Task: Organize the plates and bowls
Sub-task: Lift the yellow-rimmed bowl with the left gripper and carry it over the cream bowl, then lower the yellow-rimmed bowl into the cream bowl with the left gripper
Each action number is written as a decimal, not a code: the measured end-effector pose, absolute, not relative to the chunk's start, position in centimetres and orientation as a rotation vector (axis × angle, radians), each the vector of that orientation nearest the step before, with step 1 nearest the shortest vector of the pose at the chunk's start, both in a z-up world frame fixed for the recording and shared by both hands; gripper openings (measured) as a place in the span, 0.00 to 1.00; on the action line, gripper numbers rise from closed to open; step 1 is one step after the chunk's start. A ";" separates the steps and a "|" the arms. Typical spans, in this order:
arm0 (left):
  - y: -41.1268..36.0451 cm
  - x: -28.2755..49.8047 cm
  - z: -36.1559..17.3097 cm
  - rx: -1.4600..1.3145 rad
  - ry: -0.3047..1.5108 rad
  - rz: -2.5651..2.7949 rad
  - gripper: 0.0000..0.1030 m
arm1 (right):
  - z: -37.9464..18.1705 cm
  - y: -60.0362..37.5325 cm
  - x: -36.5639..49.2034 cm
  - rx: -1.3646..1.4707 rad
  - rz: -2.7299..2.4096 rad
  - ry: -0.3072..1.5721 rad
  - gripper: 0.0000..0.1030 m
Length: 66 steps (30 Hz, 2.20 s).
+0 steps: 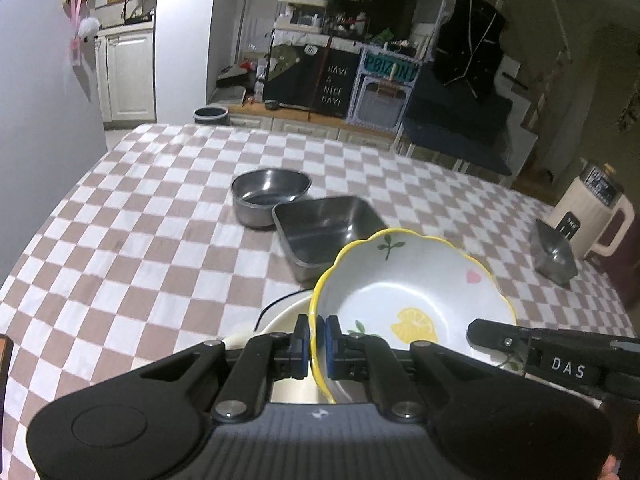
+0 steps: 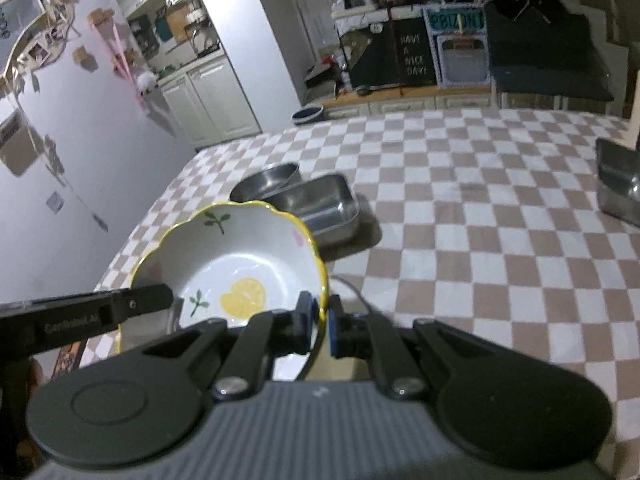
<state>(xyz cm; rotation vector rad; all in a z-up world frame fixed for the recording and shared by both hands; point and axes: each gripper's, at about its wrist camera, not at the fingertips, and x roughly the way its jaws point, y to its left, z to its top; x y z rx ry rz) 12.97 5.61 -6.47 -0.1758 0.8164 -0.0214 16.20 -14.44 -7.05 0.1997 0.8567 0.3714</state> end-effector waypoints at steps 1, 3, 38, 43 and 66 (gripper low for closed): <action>5.9 13.0 -6.8 -0.178 0.828 -0.020 0.08 | -7.3 -14.3 16.3 0.203 0.372 0.870 0.09; 6.3 13.1 -7.3 -0.185 0.846 -0.019 0.08 | -7.7 -14.1 16.5 0.202 0.374 0.891 0.09; 6.3 16.1 -11.4 -0.165 1.021 0.038 0.14 | -10.9 -12.7 17.9 0.237 0.313 1.103 0.09; 6.1 16.7 -11.7 -0.163 1.034 0.037 0.15 | -11.2 -13.1 18.3 0.284 0.291 1.132 0.09; 6.6 17.4 -12.1 -0.193 1.077 0.007 0.16 | -11.7 -12.7 18.9 0.346 0.247 1.178 0.13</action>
